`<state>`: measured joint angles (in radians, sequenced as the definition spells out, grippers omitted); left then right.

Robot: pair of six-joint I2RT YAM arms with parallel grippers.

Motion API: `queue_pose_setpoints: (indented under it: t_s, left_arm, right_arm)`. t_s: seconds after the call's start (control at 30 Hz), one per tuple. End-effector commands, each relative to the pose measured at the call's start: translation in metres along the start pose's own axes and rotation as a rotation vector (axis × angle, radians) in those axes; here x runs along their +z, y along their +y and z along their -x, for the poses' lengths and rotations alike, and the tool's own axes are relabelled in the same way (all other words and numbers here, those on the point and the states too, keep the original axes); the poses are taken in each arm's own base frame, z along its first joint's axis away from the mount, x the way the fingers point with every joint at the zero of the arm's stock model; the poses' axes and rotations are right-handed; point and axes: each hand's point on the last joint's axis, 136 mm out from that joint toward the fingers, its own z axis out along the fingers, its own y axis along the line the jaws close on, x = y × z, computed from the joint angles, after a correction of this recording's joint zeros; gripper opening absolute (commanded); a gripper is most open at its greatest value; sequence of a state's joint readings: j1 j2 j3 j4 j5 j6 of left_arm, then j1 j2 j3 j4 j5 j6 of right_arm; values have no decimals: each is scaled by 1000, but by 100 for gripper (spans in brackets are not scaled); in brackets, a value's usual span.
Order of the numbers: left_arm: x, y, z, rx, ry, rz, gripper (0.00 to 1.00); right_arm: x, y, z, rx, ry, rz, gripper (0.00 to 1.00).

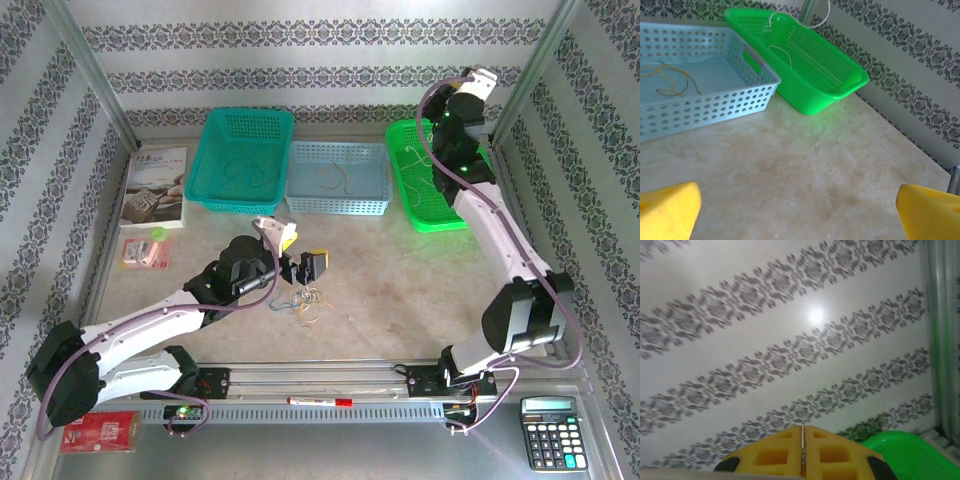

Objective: Untangle the cables

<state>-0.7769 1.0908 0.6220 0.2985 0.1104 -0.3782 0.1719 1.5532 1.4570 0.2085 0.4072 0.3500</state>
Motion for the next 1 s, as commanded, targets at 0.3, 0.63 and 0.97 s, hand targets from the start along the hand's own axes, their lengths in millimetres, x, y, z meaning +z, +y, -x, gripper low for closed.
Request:
queue_pose_setpoints:
  t_s: [0.3, 0.63, 0.97]
  left_arm:
    - [-11, 5, 17, -4, -22, 51, 100]
    - [-12, 2, 22, -28, -41, 40, 100]
    - [-22, 9, 12, -91, -34, 63, 100]
  right_arm:
    - [38, -91, -140, -27, 202, -214, 0]
    - [57, -111, -165, 66, 385, -175, 18]
    - [17, -84, -155, 142, 494, 1, 63]
